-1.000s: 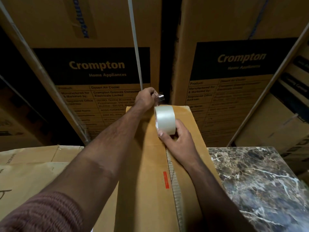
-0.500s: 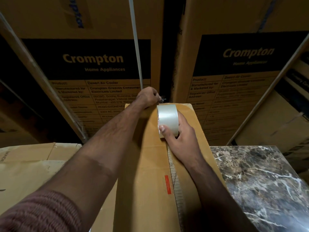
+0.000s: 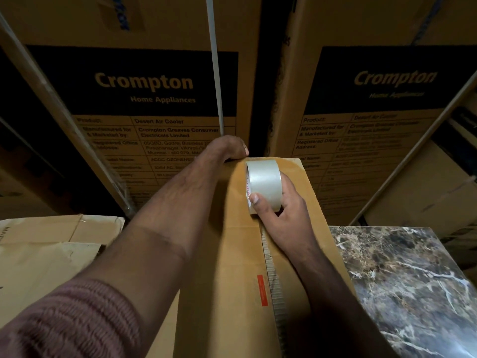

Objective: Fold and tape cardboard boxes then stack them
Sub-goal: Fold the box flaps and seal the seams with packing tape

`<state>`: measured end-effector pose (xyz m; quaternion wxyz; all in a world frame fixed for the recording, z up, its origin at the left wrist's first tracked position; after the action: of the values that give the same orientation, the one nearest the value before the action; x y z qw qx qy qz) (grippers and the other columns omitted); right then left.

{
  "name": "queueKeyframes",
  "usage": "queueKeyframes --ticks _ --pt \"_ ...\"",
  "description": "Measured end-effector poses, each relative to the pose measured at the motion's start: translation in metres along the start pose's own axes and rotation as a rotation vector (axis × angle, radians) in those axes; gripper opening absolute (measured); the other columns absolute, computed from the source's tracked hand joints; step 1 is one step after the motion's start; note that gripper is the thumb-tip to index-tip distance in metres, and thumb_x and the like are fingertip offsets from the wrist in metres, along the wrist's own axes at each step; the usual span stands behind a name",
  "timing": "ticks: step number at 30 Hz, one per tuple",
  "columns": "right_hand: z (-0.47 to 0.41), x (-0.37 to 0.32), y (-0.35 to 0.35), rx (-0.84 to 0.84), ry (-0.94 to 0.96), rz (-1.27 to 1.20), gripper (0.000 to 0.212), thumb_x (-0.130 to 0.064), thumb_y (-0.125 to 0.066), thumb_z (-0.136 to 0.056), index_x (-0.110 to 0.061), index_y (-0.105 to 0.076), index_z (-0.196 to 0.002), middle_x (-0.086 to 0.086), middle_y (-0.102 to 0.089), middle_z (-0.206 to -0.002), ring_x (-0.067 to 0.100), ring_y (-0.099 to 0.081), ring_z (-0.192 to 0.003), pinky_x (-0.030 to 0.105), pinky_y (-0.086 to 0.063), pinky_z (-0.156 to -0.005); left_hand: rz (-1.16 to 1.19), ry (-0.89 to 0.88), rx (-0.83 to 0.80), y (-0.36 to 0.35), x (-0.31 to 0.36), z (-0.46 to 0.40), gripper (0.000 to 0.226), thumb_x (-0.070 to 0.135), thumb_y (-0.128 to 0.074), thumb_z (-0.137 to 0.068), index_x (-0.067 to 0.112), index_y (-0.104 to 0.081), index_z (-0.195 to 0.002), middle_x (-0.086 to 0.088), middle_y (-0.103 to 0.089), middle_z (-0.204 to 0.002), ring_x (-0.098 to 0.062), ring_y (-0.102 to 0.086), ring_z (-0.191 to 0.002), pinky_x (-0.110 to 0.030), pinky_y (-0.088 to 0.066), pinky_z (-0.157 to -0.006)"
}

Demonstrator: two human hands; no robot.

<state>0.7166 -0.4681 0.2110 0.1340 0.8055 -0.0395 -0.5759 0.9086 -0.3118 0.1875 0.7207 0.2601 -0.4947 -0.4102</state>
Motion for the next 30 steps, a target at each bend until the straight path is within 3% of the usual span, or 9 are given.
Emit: queueKeyframes --ticks 3,5,7,10,14,20,23,27,30 --pt "-0.003 0.003 0.002 0.022 0.000 0.013 0.041 -0.029 -0.067 -0.094 -0.026 -0.052 -0.132 -0.015 -0.066 -0.101 0.005 -0.066 -0.093 0.023 -0.057 -0.071 0.467 -0.175 0.249 0.005 -0.002 0.007 0.015 0.009 -0.051 -0.099 0.015 -0.062 -0.107 -0.004 -0.059 -0.102 -0.019 -0.056 -0.094 -0.035 -0.047 -0.082" --pt "-0.003 0.004 -0.001 0.021 -0.004 0.018 0.038 -0.026 -0.067 -0.096 -0.028 -0.052 -0.130 -0.015 -0.066 -0.102 0.004 -0.066 -0.093 0.024 -0.057 -0.070 0.618 -0.303 0.248 0.007 -0.009 0.018 0.019 0.007 -0.046 -0.101 0.013 -0.064 -0.102 -0.002 -0.064 -0.093 -0.016 -0.058 -0.086 -0.034 -0.047 -0.080" --pt "0.000 0.005 -0.003 0.016 -0.016 0.005 0.038 -0.027 -0.067 -0.095 -0.028 -0.053 -0.130 -0.014 -0.067 -0.100 0.005 -0.066 -0.091 0.028 -0.058 -0.071 0.496 -0.357 0.155 0.000 -0.014 0.025 0.022 0.018 -0.048 -0.102 0.017 -0.070 -0.103 0.002 -0.070 -0.096 -0.011 -0.063 -0.090 -0.034 -0.049 -0.088" --pt "0.000 0.002 -0.005 0.023 -0.016 0.024 0.044 -0.028 -0.068 -0.095 -0.023 -0.053 -0.135 -0.014 -0.067 -0.101 0.004 -0.066 -0.091 0.023 -0.056 -0.070 0.171 -0.363 0.146 0.001 -0.014 0.034 0.026 0.044 -0.047 -0.098 0.039 -0.073 -0.097 0.014 -0.070 -0.106 -0.010 -0.063 -0.104 -0.042 -0.049 -0.098" --pt "-0.001 0.000 0.001 0.042 -0.019 0.046 0.041 -0.024 -0.069 -0.095 -0.028 -0.050 -0.132 -0.009 -0.066 -0.100 0.006 -0.064 -0.089 0.025 -0.055 -0.069 -0.042 -0.322 0.115 -0.002 0.003 0.047 0.048 0.060 -0.040 -0.101 0.031 -0.064 -0.130 -0.002 -0.062 -0.135 -0.023 -0.054 -0.126 -0.047 -0.043 -0.106" --pt "0.009 0.007 0.004 0.041 -0.114 0.102 0.039 -0.046 -0.062 -0.090 -0.022 -0.054 -0.120 -0.005 -0.067 -0.103 0.006 -0.064 -0.090 0.037 -0.057 -0.072 -0.204 -0.207 -0.009 -0.009 0.004 0.054 0.047 0.045 -0.053 -0.099 0.028 -0.050 -0.143 -0.005 -0.051 -0.146 -0.027 -0.047 -0.133 -0.046 -0.038 -0.110" --pt "0.014 0.011 0.002 0.014 -0.172 0.116 0.030 -0.038 -0.068 -0.089 -0.029 -0.055 -0.115 -0.010 -0.069 -0.104 0.006 -0.066 -0.096 0.040 -0.058 -0.080 -0.249 -0.191 0.062 -0.010 0.005 0.054 0.043 0.036 -0.053 -0.101 0.030 -0.048 -0.144 -0.003 -0.052 -0.145 -0.026 -0.046 -0.134 -0.047 -0.031 -0.115" --pt "0.030 0.006 0.005 0.030 -0.177 0.110 0.027 -0.020 -0.069 -0.093 -0.027 -0.055 -0.115 -0.012 -0.069 -0.101 0.003 -0.066 -0.093 0.029 -0.056 -0.075 -0.344 -0.187 0.161 -0.017 0.004 0.055 0.046 0.053 -0.042 -0.102 0.032 -0.049 -0.143 -0.002 -0.055 -0.143 -0.026 -0.043 -0.138 -0.053 -0.011 -0.121" --pt "0.055 -0.003 0.011 0.052 -0.120 0.055 0.023 -0.014 -0.065 -0.096 -0.020 -0.056 -0.117 -0.009 -0.068 -0.100 0.005 -0.066 -0.091 0.026 -0.055 -0.072 -0.384 -0.137 0.329 -0.015 0.000 0.058 0.063 0.069 -0.041 -0.094 0.027 -0.051 -0.140 -0.011 -0.048 -0.144 -0.032 -0.038 -0.136 -0.055 -0.022 -0.116"
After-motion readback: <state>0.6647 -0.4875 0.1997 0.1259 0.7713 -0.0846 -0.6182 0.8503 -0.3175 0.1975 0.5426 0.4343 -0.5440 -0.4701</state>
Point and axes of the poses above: each hand's wrist, its own z-axis away from the middle knuckle, its own y-axis out of the back of the hand, x = y × z, the point moved 5 cm from there along -z, towards the middle knuckle
